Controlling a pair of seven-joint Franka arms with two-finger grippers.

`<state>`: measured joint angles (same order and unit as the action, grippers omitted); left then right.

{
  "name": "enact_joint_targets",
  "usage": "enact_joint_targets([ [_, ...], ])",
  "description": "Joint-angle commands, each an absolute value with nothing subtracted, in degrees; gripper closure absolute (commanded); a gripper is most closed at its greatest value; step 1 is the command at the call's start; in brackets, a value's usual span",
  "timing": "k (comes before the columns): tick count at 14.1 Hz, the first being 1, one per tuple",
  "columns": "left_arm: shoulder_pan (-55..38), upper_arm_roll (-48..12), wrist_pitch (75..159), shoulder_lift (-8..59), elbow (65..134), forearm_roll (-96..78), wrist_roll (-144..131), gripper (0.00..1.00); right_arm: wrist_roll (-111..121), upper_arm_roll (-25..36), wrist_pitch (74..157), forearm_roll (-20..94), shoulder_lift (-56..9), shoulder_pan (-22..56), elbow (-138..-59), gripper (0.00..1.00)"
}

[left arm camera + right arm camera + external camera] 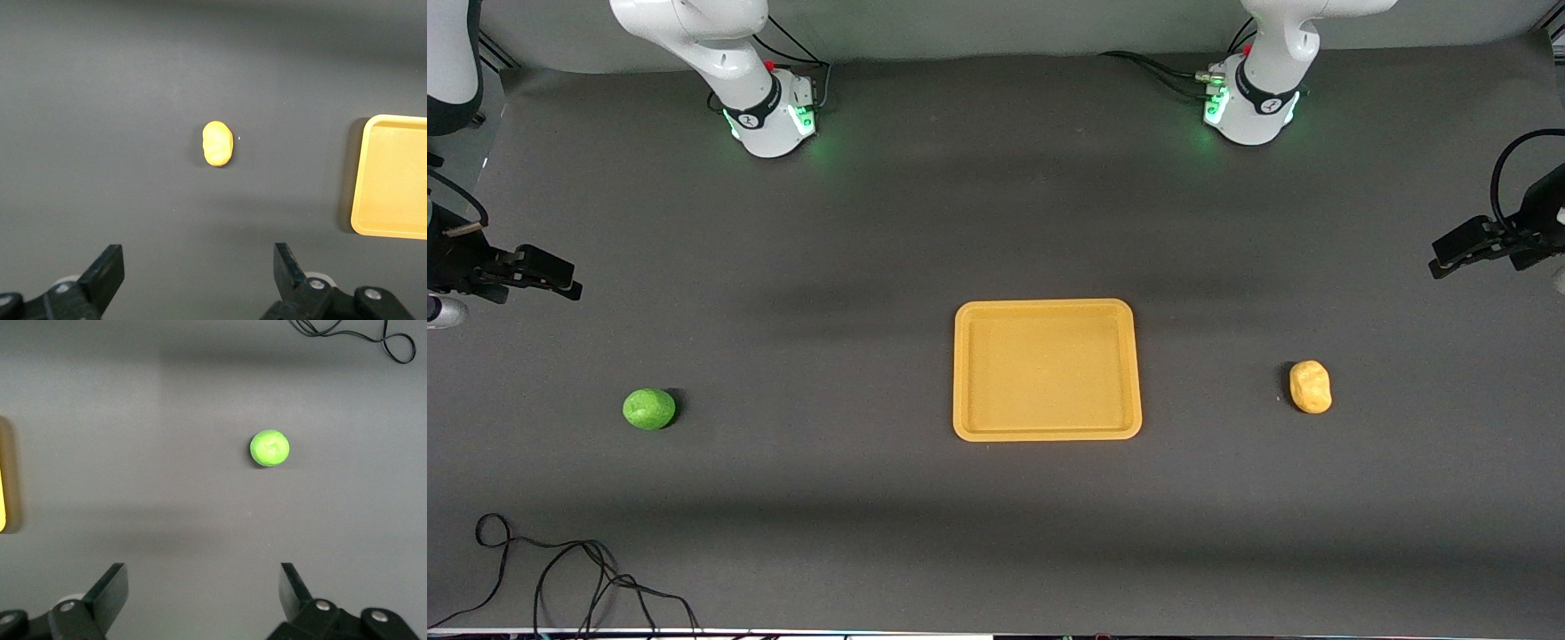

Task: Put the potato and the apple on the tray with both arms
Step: 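Move the left gripper toward the yellow potato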

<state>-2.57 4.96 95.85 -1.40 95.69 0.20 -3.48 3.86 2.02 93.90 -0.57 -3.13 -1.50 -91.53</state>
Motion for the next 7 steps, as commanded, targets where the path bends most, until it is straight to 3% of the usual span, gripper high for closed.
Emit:
enact_joint_targets([
  [1,-2.46,5.27,94.48,-0.97,94.48,-0.7,-2.9,0.0,4.92,1.67,92.55,-0.53,-4.04,-2.11,-89.91,0.0],
  [7,-2.99,5.19,92.72,0.08,95.1,-0.79,-2.99,0.0,4.83,1.67,91.94,-0.44,-4.04,-2.02,-90.09,0.0],
])
